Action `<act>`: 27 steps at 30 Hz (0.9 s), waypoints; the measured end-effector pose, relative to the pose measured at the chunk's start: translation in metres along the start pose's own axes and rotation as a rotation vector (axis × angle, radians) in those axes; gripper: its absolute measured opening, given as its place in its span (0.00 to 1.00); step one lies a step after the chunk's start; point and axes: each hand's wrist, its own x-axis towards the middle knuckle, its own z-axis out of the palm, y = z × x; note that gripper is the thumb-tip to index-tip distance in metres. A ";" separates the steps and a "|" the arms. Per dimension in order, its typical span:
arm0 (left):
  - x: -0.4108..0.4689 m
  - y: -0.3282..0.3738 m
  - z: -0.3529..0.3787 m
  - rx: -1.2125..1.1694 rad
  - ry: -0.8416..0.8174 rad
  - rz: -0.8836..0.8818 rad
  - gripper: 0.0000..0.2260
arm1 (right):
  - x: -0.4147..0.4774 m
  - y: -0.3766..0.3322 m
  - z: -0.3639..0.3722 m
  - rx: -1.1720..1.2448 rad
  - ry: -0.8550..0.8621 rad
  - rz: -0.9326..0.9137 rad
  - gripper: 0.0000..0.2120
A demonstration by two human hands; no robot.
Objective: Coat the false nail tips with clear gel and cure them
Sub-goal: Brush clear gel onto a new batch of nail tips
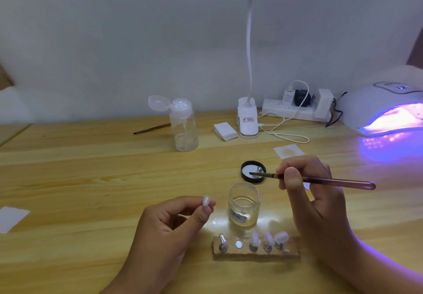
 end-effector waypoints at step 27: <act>-0.005 0.003 0.004 0.017 -0.076 0.009 0.12 | 0.002 0.000 -0.003 0.207 -0.031 0.007 0.11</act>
